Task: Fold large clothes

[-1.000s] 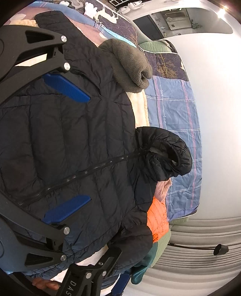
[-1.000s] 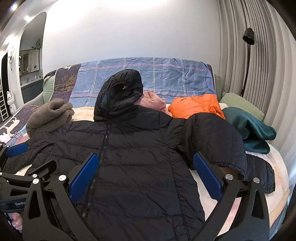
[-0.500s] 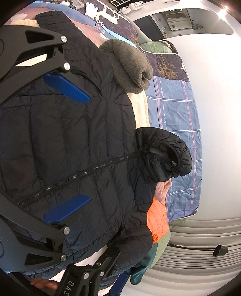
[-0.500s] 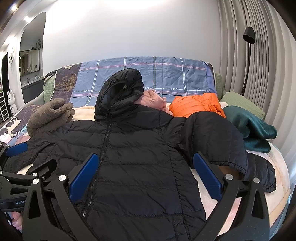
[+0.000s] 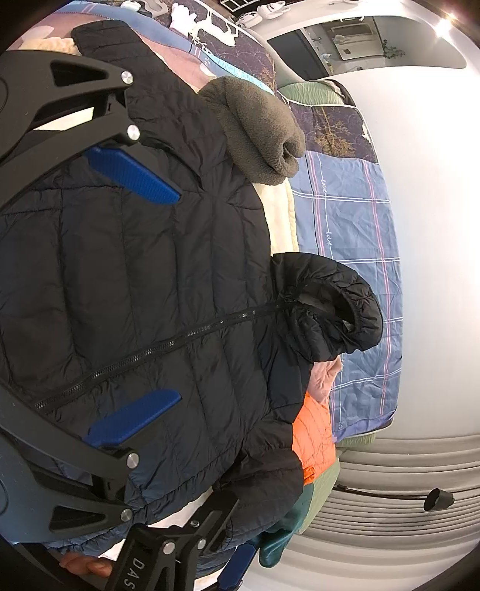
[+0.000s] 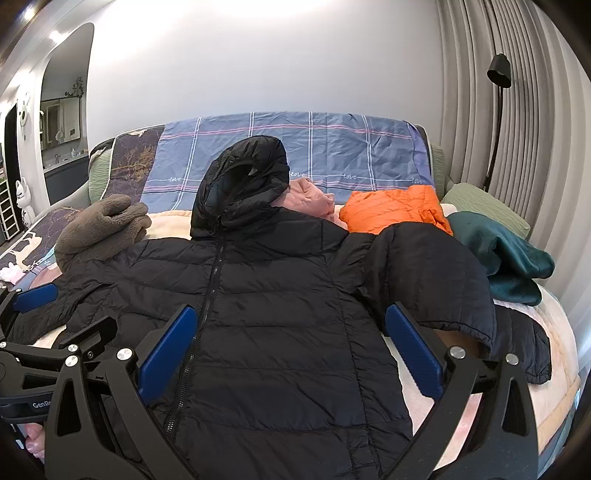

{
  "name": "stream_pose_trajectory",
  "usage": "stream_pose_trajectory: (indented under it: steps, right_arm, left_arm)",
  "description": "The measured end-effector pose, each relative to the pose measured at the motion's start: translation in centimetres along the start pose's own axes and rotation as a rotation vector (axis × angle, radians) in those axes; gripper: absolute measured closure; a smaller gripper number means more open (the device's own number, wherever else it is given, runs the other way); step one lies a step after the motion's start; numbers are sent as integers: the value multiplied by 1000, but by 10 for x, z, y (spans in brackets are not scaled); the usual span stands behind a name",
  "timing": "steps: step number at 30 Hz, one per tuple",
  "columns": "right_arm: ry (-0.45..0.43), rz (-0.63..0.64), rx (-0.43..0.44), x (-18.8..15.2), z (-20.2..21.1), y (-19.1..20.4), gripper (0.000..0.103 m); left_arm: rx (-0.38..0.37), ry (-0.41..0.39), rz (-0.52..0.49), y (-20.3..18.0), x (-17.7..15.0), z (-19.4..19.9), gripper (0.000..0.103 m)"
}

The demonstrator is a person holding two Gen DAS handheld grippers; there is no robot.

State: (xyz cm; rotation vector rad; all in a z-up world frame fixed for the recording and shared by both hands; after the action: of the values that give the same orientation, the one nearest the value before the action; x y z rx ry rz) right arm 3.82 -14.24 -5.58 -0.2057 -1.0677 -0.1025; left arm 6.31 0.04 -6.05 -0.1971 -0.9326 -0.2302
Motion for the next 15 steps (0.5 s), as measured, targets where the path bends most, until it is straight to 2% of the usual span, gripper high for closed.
stream_pose_trajectory:
  steps: [15]
  right_arm:
    - [-2,5,-8,1,-2,1,1]
  left_arm:
    - [-2,-2,5,0,1,-3,2]
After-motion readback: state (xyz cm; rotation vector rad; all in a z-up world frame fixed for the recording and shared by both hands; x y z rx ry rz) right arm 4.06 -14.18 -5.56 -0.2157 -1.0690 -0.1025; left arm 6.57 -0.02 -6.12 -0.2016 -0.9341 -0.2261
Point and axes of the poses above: each gripper's, at about its wrist camera, not at the fingertips, and z roughly against the way its jaws point, y to its left, x to its top, the point moved 7 cm from there along -z, roughly the way its jaws point, and after that the axes turned 11 degrees about -x, right-handed, at the moved point
